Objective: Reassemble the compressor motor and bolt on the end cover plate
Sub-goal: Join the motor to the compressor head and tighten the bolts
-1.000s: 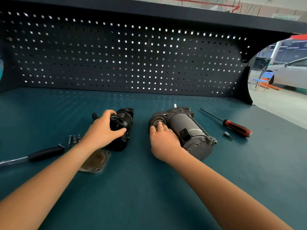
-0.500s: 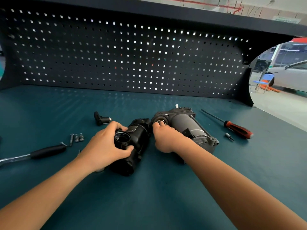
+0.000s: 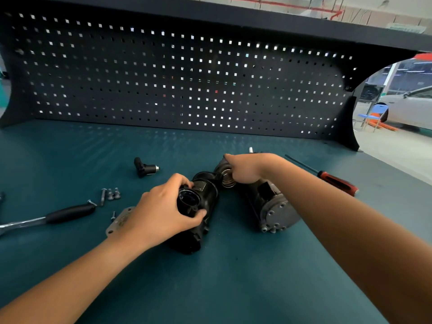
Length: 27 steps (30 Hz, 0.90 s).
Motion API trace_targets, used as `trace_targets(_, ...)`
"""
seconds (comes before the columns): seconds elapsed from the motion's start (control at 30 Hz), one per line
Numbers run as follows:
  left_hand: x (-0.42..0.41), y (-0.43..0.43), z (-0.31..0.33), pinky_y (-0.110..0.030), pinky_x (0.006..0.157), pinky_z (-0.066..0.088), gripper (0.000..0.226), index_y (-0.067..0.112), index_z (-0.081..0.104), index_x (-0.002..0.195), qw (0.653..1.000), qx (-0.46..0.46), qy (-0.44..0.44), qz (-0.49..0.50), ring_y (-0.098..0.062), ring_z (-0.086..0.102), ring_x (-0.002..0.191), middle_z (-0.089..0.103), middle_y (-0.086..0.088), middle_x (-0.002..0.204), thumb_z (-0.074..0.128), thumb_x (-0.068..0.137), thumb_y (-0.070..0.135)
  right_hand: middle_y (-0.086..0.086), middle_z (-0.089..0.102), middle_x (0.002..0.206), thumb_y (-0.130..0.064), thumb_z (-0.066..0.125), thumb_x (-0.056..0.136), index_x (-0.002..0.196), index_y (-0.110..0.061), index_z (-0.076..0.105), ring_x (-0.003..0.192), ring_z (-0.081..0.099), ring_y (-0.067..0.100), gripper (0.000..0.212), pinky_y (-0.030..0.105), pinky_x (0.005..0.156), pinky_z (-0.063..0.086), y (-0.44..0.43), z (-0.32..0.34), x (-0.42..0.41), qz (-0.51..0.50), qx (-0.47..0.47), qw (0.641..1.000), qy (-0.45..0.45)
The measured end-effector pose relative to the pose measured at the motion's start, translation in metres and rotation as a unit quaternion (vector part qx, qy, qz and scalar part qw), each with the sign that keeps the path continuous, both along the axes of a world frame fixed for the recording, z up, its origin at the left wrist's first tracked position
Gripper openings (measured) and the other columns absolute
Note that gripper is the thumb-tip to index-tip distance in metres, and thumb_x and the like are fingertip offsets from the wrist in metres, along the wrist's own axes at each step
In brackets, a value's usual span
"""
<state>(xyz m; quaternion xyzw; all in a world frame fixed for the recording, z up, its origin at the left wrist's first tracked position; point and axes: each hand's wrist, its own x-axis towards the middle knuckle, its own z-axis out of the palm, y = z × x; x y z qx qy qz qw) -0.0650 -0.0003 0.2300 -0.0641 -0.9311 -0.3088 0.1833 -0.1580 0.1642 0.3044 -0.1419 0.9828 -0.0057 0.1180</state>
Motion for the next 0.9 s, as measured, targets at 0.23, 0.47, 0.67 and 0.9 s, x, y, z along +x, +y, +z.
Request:
trace_targets(0.23,0.003,0.027,-0.002,-0.028,0.087,0.041,0.046,0.033,0.041,0.098,0.999,-0.025,0.029,-0.022,-0.011,0.058,0.104,0.062,0.018,0.112,0.066,0.064,0.050,0.001,0.011,0.158,-0.024,0.029,0.096,0.151,-0.022,0.006,0.146,0.001,0.025,0.059,0.044,0.117,0.001,0.013,-0.003,-0.019,-0.017,-0.111,0.993,-0.024)
trace_targets(0.47,-0.012,0.047,-0.009,-0.021,0.070,0.036,0.045,0.030,0.038,0.093,0.998,-0.031,0.060,-0.010,-0.016,0.062,0.095,0.066,0.014,0.106,0.066,0.064,0.049,-0.009,0.007,0.158,-0.059,0.014,0.096,0.151,-0.026,0.012,0.145,-0.004,0.020,0.065,0.044,0.117,-0.007,0.019,-0.009,-0.025,-0.002,-0.163,0.986,-0.021)
trace_targets(0.67,-0.019,0.050,-0.010,-0.021,0.069,0.033,0.045,0.031,0.038,0.093,0.997,-0.030,0.065,-0.006,-0.016,0.062,0.094,0.067,0.013,0.104,0.068,0.064,0.048,-0.002,0.025,0.155,-0.066,0.013,0.092,0.150,-0.025,0.017,0.145,0.014,0.021,0.071,0.048,0.117,-0.001,0.021,-0.010,-0.032,-0.009,-0.179,0.983,-0.026)
trace_targets(0.9,-0.023,0.058,-0.008,-0.020,0.068,0.033,0.044,0.027,0.042,0.096,0.997,-0.038,0.069,-0.016,-0.014,0.062,0.092,0.065,0.012,0.098,0.069,0.067,0.046,0.002,0.040,0.148,-0.068,0.012,0.091,0.147,-0.025,0.026,0.143,0.018,0.023,0.072,0.049,0.116,0.006,0.027,-0.011,-0.041,-0.021,-0.228,0.973,-0.032)
